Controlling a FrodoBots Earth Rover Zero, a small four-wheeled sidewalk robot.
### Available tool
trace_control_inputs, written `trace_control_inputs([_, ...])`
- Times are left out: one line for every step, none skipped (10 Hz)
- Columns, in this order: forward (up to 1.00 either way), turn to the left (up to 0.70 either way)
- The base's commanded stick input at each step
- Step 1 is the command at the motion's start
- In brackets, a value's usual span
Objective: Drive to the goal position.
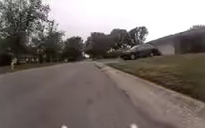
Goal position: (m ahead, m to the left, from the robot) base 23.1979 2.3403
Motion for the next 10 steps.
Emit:
trace_control_inputs([1.0,0.0])
trace_control_inputs([1.0,0.0])
trace_control_inputs([1.0,0.0])
trace_control_inputs([1.0,0.0])
trace_control_inputs([1.0,0.0])
trace_control_inputs([1.0,0.0])
trace_control_inputs([1.0,0.0])
trace_control_inputs([1.0,0.0])
trace_control_inputs([1.0,-0.01])
trace_control_inputs([1.0,-0.05])
